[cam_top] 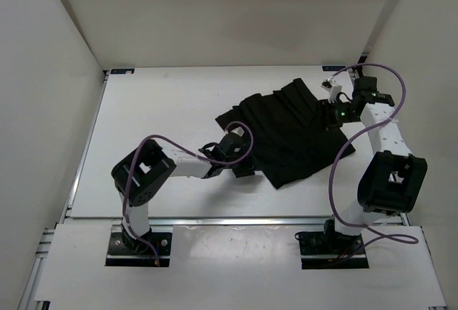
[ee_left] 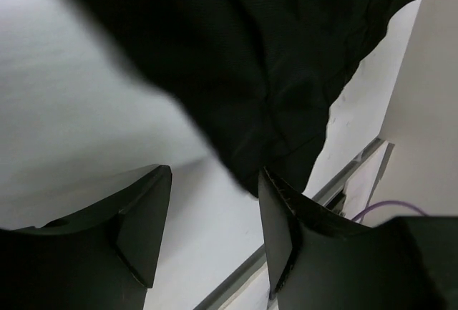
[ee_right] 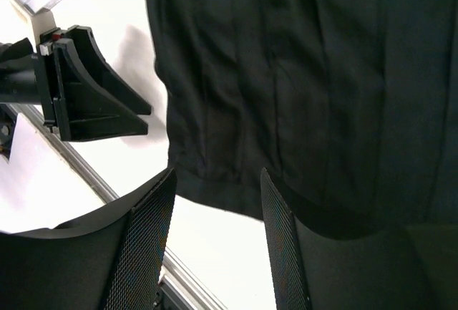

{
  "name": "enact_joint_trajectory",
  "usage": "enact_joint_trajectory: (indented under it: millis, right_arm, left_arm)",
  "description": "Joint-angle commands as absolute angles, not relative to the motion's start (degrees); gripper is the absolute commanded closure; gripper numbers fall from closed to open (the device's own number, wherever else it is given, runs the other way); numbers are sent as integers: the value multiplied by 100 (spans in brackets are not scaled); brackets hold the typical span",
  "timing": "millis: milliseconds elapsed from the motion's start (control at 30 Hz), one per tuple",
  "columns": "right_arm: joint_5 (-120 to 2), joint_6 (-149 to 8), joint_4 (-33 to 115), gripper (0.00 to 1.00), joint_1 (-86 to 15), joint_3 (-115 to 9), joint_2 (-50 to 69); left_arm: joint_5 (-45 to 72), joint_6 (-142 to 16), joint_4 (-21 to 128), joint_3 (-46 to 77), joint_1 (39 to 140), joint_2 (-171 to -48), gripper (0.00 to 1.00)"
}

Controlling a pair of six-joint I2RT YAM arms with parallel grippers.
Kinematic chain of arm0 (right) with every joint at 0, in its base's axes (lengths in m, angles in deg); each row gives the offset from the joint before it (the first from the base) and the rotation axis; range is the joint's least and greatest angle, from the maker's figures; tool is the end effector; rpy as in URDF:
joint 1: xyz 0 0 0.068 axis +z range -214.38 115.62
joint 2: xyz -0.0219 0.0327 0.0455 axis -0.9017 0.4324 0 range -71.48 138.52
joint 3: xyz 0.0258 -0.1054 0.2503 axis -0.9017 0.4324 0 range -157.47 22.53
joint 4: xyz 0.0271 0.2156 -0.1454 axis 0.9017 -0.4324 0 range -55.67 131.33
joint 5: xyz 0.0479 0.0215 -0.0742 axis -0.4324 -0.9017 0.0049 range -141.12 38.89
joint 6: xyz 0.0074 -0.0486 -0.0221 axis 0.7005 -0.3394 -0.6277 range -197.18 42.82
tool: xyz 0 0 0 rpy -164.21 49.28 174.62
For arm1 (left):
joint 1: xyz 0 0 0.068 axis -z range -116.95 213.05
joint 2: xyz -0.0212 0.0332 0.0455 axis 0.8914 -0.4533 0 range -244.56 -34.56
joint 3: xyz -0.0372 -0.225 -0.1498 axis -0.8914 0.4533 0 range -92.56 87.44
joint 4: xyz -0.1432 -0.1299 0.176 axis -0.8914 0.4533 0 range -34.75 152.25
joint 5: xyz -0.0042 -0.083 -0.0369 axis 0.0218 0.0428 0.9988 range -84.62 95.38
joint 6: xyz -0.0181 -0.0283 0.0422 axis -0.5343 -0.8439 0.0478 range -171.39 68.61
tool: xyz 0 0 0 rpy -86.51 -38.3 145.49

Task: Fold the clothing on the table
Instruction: Fold the skirt

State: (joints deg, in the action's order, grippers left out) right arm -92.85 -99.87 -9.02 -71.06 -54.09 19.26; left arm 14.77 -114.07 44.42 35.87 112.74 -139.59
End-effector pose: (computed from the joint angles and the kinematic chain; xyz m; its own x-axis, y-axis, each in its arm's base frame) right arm 0.3195 -0.0137 0.2851 -0.7504 -0.2020 -0.6293 -0.5286 0.7550 0.3880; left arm 0.2302 -0.2804 0.1334 -0.9386 -0.2486 -0.2394 -0.0083 0.7098 -0.7043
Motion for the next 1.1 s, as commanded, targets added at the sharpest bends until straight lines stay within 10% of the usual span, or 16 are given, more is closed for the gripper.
enact_joint_trajectory:
  millis: [0, 333, 400, 500, 733, 800, 1067]
  right_arm:
    - [-9418, -10073, -842, 44, -7316, -5279, 1580]
    - [-9339, -10284, -833, 44, -7572, -5007, 1483]
    - [-9295, -10302, -798, 45, -7633, -4963, 1456]
    - [-9260, -10310, -745, 45, -7625, -4963, 1483]
    - [-8610, -9863, -578, 45, -7624, -4691, 1526]
    - [-8722, -9826, -551, 1, -7738, -4629, 1623]
    - [-9269, -9616, -1562, 1, -8195, -4954, 3133]
  left_arm:
    - [1302, -11519, 4294, 3138, 11358, -14239, 38]
    - [1311, -11590, 4628, 2714, 11578, -14654, 40]
    - [1337, -11617, 4523, 2819, 11578, -14653, 51]
    - [1399, -11643, 4443, 2890, 11543, -14662, 100]
    - [1267, -11143, 4970, 2960, 11236, -14197, 100]
    - [1268, -10862, 5232, 3048, 11034, -13846, 100]
    - [1320, -10439, 6140, 4058, 10418, -12492, 100]
